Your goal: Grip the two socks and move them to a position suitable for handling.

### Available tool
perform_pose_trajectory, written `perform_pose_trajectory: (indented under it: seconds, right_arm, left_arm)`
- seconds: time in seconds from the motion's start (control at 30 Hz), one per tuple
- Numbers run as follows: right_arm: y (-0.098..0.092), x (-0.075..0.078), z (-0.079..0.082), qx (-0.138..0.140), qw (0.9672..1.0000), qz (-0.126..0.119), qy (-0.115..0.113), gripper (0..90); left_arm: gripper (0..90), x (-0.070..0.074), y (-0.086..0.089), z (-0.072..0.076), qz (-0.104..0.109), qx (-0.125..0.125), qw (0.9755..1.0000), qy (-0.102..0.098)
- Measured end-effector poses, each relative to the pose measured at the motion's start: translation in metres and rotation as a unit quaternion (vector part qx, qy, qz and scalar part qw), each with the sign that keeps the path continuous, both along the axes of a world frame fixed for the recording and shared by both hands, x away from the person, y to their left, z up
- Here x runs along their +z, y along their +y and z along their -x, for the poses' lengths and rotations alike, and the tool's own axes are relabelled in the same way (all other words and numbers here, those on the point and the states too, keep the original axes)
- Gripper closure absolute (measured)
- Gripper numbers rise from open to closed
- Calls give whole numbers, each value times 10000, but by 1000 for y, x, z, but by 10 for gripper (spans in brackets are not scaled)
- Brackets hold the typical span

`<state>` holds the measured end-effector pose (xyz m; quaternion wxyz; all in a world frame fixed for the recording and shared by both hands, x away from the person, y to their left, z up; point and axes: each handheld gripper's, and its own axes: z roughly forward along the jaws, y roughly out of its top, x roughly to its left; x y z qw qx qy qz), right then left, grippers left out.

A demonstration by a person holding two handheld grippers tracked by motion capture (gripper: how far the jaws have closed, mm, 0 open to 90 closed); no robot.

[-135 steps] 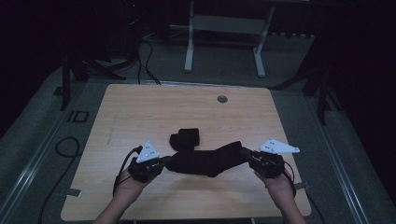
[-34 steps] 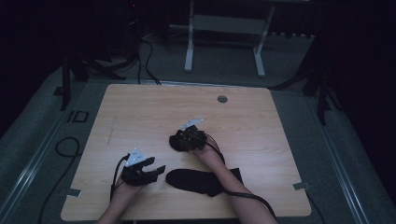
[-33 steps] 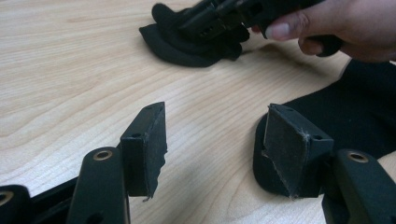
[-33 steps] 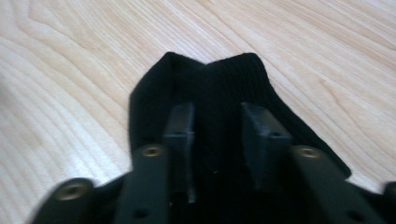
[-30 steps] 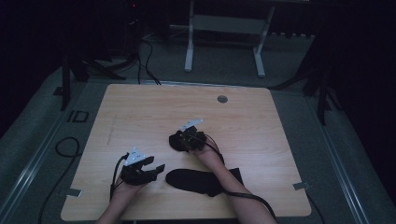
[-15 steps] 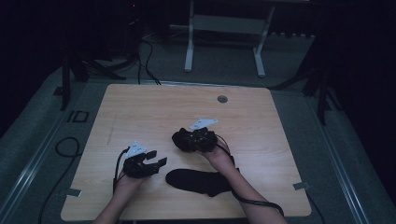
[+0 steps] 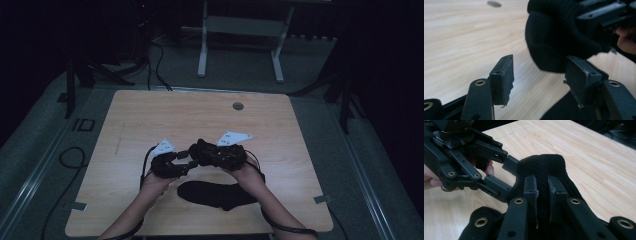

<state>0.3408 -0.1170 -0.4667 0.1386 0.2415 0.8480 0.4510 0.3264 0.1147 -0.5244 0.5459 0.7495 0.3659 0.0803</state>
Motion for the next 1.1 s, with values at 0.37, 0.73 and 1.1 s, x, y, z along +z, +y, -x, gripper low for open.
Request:
perform_pose_trajectory:
  seconds: [0.37,0.73,1.1]
  right_arm:
    - [-30,-1,-4,-242,9996,-88,82,788]
    - [-64,-11,-3,-562,9979,307,-91,812]
    - [-105,-22,-10,-1049,9931,518,-79,826]
  left_arm:
    - [870,20,-26,6,-751,-31,9960,-478]
    - [871,28,-8,5,-1292,239,9908,-333]
    - [869,14,13,-4,-1455,366,9886,113]
